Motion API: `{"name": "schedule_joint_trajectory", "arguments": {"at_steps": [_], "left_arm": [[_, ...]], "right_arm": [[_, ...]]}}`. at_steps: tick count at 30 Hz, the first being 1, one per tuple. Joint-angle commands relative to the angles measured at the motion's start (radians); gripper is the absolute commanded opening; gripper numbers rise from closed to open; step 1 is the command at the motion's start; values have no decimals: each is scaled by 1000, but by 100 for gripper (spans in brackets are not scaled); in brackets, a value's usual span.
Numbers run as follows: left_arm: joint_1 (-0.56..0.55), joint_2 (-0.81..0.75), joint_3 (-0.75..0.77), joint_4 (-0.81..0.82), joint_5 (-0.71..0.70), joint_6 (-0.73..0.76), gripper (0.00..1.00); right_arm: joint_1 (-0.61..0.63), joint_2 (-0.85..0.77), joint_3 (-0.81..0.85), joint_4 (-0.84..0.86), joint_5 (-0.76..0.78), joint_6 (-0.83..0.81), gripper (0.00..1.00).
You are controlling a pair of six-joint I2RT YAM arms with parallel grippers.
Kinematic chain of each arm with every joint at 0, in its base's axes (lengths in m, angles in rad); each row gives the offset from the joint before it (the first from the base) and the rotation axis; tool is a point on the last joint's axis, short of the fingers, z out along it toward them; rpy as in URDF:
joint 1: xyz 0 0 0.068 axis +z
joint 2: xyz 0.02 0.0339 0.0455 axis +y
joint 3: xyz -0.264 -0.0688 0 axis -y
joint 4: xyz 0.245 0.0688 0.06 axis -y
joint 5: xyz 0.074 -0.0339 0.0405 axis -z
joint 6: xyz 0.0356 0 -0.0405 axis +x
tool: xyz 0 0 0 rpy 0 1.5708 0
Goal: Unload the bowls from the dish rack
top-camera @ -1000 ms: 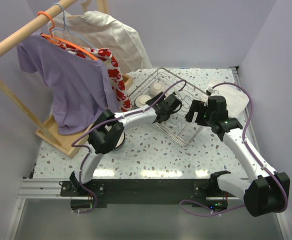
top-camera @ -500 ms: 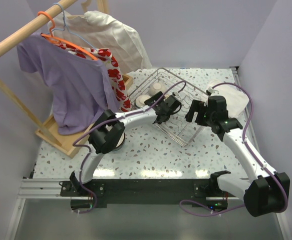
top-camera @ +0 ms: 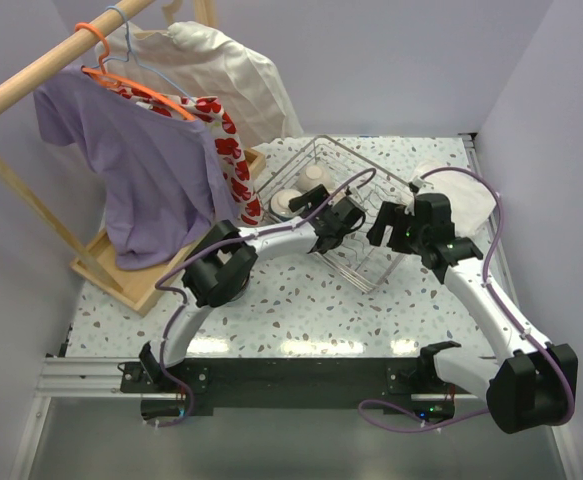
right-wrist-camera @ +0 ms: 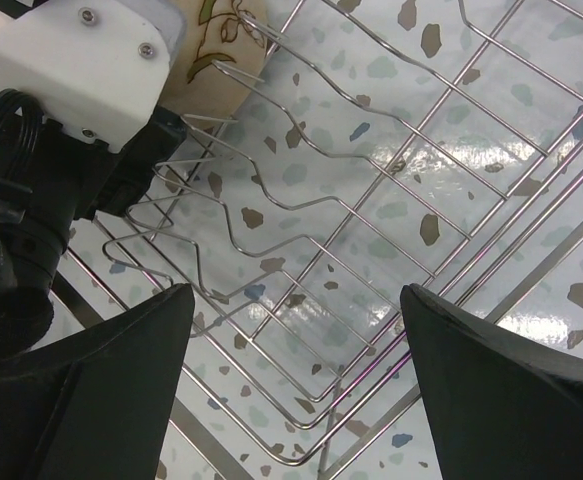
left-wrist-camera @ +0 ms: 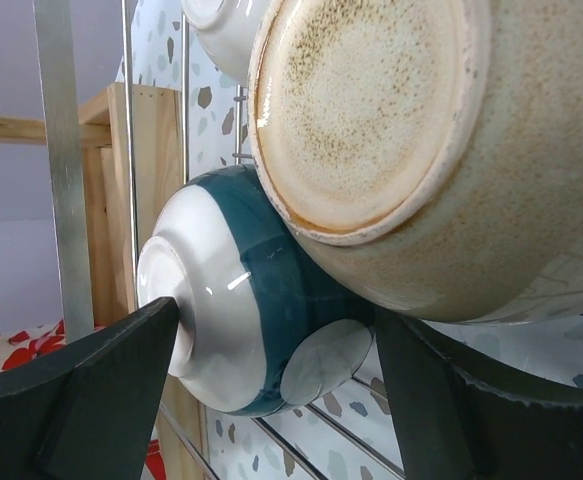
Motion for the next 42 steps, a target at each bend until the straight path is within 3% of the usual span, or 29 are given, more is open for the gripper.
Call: {"name": "schedule_joint_trajectory", "arguments": {"at_steps": [1, 4, 9, 12, 16, 19, 33, 42], "left_arm": [[10, 75, -34, 36, -9, -3, 86], [5, 86, -42, 46, -19, 10, 93], [5, 94, -48, 75, -59, 20, 93], [2, 91, -48, 89, -81, 26, 88], [-7, 65, -54, 114, -108, 42, 72], [-13, 43, -53, 118, -125, 55, 68], [-35, -66, -19, 111, -153, 105, 57], [-38, -133, 3, 102, -148, 114, 57]], "right_arm": [[-3, -15, 1, 46, -12, 0, 88], [-3, -13, 3, 49, -13, 1, 88], [-3, -18, 0, 52, -16, 3, 88], [-3, -19, -4, 50, -15, 1, 88], [-3, -22, -7, 52, -13, 3, 88], [-3, -25, -7, 55, -12, 6, 88], [-3, -58, -7, 55, 7, 4, 88], [-3, -84, -2, 59, 22, 7, 88]]}}
